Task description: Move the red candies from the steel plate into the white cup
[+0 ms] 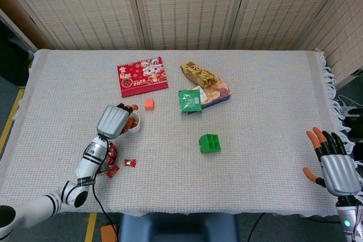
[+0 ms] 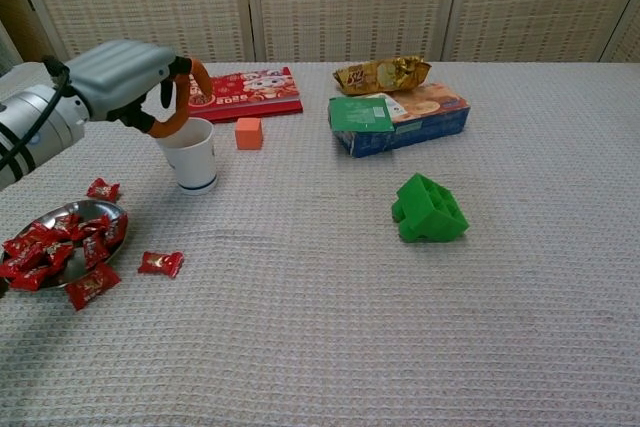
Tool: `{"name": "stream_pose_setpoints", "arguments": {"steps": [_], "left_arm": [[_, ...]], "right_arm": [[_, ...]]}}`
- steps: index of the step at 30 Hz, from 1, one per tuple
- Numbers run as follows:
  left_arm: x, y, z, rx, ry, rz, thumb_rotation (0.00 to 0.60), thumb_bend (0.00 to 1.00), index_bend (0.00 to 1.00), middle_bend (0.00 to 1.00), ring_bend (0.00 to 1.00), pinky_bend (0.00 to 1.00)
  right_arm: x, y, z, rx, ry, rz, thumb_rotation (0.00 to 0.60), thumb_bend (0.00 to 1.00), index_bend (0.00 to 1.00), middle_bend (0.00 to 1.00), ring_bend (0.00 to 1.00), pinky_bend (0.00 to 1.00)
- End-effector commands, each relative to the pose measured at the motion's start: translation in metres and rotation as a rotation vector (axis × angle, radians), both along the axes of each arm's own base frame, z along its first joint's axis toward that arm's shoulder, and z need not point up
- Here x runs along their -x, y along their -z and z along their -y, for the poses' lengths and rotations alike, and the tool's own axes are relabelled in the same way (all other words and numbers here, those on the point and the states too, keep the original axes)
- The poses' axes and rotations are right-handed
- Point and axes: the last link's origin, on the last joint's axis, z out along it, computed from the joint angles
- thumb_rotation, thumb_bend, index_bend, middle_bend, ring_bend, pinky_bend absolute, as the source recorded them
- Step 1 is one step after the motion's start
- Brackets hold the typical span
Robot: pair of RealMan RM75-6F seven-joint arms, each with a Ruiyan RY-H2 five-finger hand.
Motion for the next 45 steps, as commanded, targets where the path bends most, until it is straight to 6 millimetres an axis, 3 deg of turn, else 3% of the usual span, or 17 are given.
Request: {"name": "stream_pose_setpoints", "arguments": {"steps": [1, 7, 11, 17, 30, 45], "left_arm": [[0.015, -0.02, 0.021, -0.018, -0.02, 0.042, 0.6, 0.45, 0.26, 0.39, 0.42, 0.96], [0.055, -0.042, 0.041, -0.035, -0.141, 0.032, 0.6, 0.42, 0.24, 0.32, 0.39, 0.96], [0.08, -0.042, 0.043, -0.02, -0.234, -0.008, 0.6, 0.41, 0.24, 0.32, 0.37, 0.96], [0.103, -0.036, 0.037, 0.005, -0.323, -0.064, 0.6, 0.41, 0.24, 0.33, 0.37, 0.96], [0.102, -0.001, 0.031, 0.019, -0.266, -0.309, 0.6, 0.41, 0.29, 0.32, 0.38, 0.96], [0.101, 0.008, 0.027, -0.012, -0.225, -0.455, 0.6, 0.41, 0.39, 0.35, 0.45, 0.96]], "right_arm": [[-0.001, 0.0, 0.0, -0.004, -0.004, 0.001, 0.6, 0.13, 0.0, 0.0, 0.0, 0.0], [-0.004, 0.001, -0.004, -0.012, -0.027, 0.007, 0.6, 0.13, 0.0, 0.0, 0.0, 0.0], [-0.007, 0.002, -0.006, -0.022, -0.042, 0.011, 0.6, 0.13, 0.0, 0.0, 0.0, 0.0], [-0.008, 0.001, -0.009, -0.022, -0.054, 0.016, 0.6, 0.13, 0.0, 0.0, 0.0, 0.0], [-0.007, 0.001, -0.009, -0.029, -0.045, 0.01, 0.6, 0.13, 0.0, 0.0, 0.0, 0.0], [-0.007, 0.002, -0.007, -0.035, -0.037, 0.008, 0.6, 0.13, 0.0, 0.0, 0.0, 0.0]]}}
